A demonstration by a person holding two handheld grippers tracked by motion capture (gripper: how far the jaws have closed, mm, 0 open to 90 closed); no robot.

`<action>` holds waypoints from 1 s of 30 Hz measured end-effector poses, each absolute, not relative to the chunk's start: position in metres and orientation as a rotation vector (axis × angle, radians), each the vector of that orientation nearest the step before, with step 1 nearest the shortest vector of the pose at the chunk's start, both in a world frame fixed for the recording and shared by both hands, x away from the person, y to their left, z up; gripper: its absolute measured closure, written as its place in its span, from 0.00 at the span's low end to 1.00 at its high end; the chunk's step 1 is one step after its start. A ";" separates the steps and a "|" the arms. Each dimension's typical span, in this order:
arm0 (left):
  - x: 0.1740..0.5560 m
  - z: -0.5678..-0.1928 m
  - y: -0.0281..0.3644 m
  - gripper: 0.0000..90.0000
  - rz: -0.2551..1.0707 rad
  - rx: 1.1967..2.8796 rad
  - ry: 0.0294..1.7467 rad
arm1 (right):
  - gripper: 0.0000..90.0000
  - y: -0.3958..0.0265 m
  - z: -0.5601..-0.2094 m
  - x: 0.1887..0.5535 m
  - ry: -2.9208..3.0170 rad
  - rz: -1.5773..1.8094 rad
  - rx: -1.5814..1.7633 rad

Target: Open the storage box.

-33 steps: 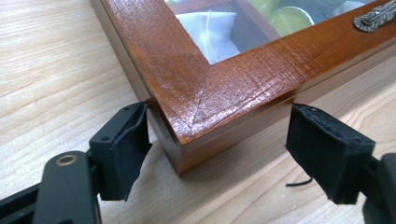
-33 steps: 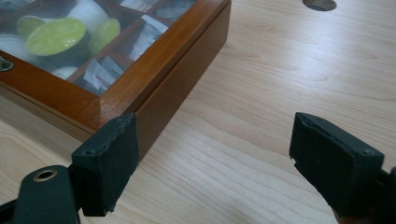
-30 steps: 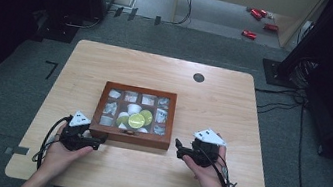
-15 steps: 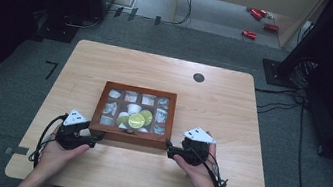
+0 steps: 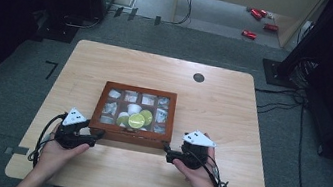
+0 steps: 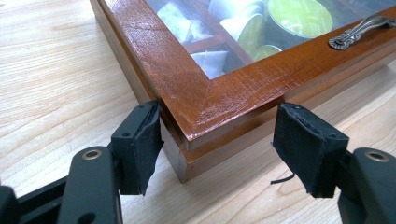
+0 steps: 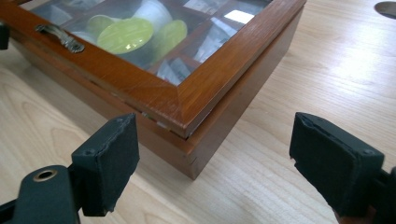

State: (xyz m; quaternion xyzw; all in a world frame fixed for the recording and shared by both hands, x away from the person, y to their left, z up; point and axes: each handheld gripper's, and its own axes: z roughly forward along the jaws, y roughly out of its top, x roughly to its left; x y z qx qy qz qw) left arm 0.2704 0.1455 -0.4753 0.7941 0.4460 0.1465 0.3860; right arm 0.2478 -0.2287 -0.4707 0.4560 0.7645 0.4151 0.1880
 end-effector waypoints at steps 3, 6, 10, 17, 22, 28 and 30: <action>0.270 -0.473 0.146 0.37 0.375 2.019 1.132 | 0.18 -0.229 -0.473 0.246 2.168 1.174 1.264; 0.270 -0.470 0.146 0.37 0.378 2.013 1.131 | 0.18 -0.229 -0.475 0.246 2.185 1.166 1.253; 0.270 -0.467 0.147 0.37 0.382 2.003 1.129 | 0.18 -0.226 -0.476 0.248 2.192 1.157 1.245; 0.271 -0.461 0.148 0.36 0.384 1.989 1.126 | 0.19 -0.219 -0.479 0.256 2.187 1.135 1.237; 0.271 -0.459 0.148 0.36 0.384 1.982 1.126 | 0.19 -0.216 -0.476 0.261 2.163 1.137 1.235; 0.271 -0.460 0.148 0.36 0.382 1.981 1.128 | 0.19 -0.214 -0.471 0.264 2.155 1.134 1.216; 0.271 -0.459 0.149 0.36 0.386 1.974 1.132 | 0.19 -0.213 -0.470 0.265 2.152 1.129 1.209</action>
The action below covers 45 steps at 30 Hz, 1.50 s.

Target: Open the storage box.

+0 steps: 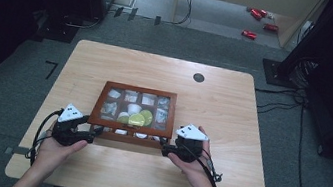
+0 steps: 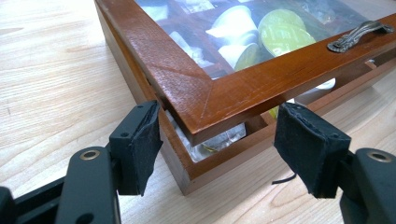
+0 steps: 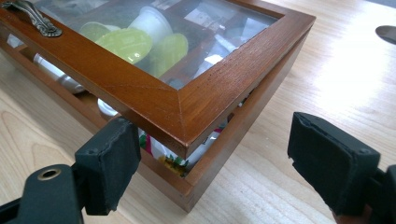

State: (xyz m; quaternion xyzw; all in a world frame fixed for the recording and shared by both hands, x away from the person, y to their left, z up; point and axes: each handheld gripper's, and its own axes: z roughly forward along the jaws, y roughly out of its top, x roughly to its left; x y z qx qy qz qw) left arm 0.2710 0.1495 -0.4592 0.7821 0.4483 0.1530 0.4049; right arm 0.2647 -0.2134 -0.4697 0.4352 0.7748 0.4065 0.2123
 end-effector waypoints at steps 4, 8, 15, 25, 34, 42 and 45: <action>0.272 -0.460 0.152 0.37 0.385 1.966 1.143 | 0.19 -0.214 -0.467 0.266 2.149 1.124 1.204; 0.272 -0.461 0.153 0.36 0.377 1.966 1.143 | 0.19 -0.214 -0.463 0.266 2.148 1.123 1.190; 0.270 -0.470 0.155 0.34 0.373 1.990 1.146 | 0.19 -0.215 -0.451 0.270 2.129 1.142 1.173; 0.264 -0.485 0.157 0.25 0.392 2.043 1.153 | 0.19 -0.211 -0.438 0.278 2.127 1.142 1.138; 0.265 -0.505 0.157 0.21 0.396 2.087 1.194 | 0.19 -0.211 -0.429 0.286 2.121 1.153 1.124; 0.263 -0.514 0.151 0.20 0.430 2.108 1.186 | 0.19 -0.210 -0.423 0.294 2.113 1.168 1.085; 0.261 -0.516 0.149 0.20 0.460 2.104 1.179 | 0.20 -0.209 -0.419 0.298 2.106 1.174 1.067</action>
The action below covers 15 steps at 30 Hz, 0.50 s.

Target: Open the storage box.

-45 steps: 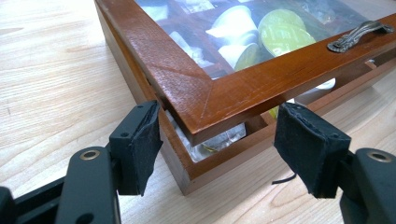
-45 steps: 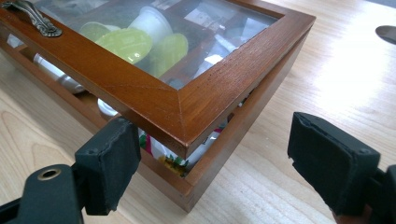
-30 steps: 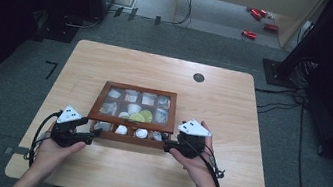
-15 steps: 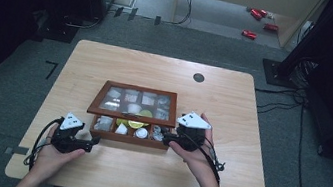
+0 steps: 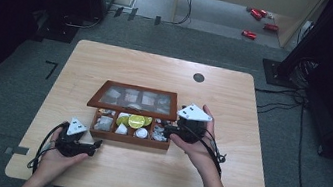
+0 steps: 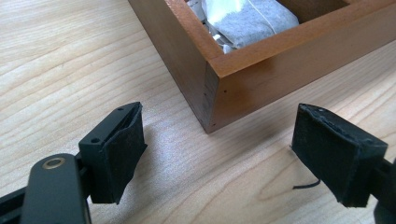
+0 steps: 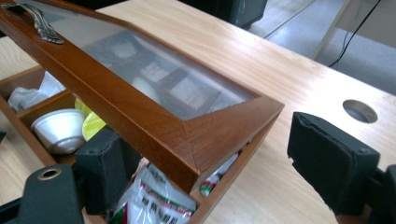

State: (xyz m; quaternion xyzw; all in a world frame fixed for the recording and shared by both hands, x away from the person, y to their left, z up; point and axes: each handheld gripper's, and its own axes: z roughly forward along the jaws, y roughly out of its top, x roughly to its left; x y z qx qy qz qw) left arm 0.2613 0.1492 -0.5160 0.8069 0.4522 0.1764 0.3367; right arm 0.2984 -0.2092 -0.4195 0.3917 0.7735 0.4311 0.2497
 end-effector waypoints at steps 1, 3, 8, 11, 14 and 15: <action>0.261 -0.516 0.149 0.19 0.460 2.104 1.179 | 0.20 -0.209 -0.419 0.299 2.105 1.177 1.064; 0.259 -0.518 0.145 0.19 0.496 2.111 1.167 | 0.20 -0.209 -0.418 0.303 2.097 1.185 1.039; 0.259 -0.518 0.146 0.19 0.494 2.106 1.162 | 0.21 -0.209 -0.415 0.310 2.083 1.205 0.997; 0.259 -0.518 0.146 0.19 0.495 2.108 1.163 | 0.24 -0.210 -0.414 0.314 2.076 1.218 0.990; 0.259 -0.518 0.146 0.19 0.496 2.109 1.162 | 0.25 -0.212 -0.414 0.318 2.088 1.231 0.990; 0.259 -0.518 0.146 0.19 0.496 2.108 1.164 | 0.26 -0.212 -0.414 0.320 2.089 1.234 0.987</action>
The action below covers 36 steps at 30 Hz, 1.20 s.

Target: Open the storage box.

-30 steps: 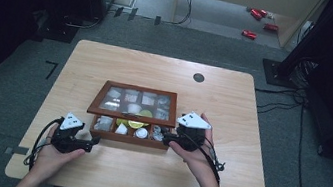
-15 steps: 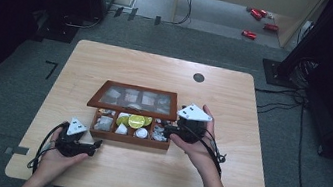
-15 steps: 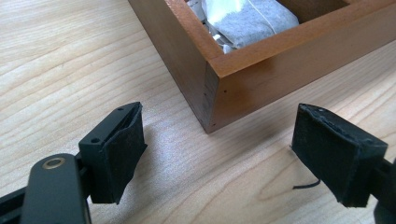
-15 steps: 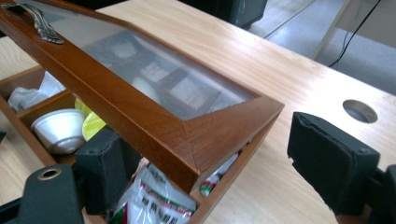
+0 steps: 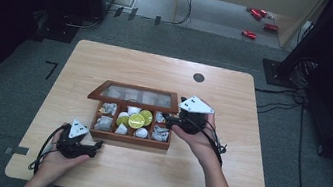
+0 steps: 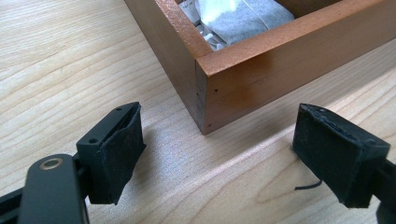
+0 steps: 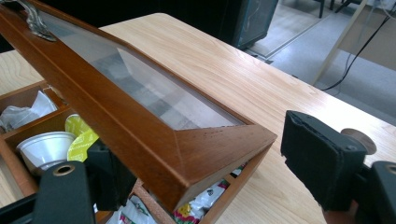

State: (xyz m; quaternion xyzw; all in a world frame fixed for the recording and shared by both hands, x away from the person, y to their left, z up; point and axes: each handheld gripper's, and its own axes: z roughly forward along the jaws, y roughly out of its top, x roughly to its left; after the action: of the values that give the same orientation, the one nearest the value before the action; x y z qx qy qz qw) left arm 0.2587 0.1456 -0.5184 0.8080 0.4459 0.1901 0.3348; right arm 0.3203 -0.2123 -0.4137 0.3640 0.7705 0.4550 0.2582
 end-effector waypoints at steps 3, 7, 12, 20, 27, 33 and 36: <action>0.259 -0.518 0.146 0.19 0.496 2.107 1.165 | 0.29 -0.213 -0.413 0.325 2.091 1.236 0.984; 0.259 -0.518 0.145 0.19 0.496 2.104 1.167 | 0.30 -0.212 -0.412 0.333 2.098 1.198 0.982; 0.259 -0.518 0.146 0.19 0.487 2.100 1.169 | 0.34 -0.210 -0.416 0.341 2.109 1.190 0.992; 0.260 -0.518 0.147 0.19 0.475 2.090 1.169 | 0.43 -0.210 -0.420 0.351 2.107 1.243 0.993; 0.261 -0.518 0.150 0.19 0.444 2.070 1.171 | 0.50 -0.212 -0.424 0.361 2.119 1.266 0.983; 0.261 -0.518 0.151 0.19 0.435 2.066 1.171 | 0.51 -0.214 -0.426 0.367 2.121 1.276 0.981; 0.261 -0.518 0.151 0.19 0.435 2.067 1.170 | 0.51 -0.215 -0.428 0.371 2.122 1.281 0.981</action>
State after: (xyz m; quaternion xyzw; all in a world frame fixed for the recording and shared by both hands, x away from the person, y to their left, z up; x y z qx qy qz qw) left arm 0.2609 0.1511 -0.5177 0.8001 0.4529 0.1684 0.3555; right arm 0.3714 -0.2146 -0.4284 0.3575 0.7736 0.4671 0.2356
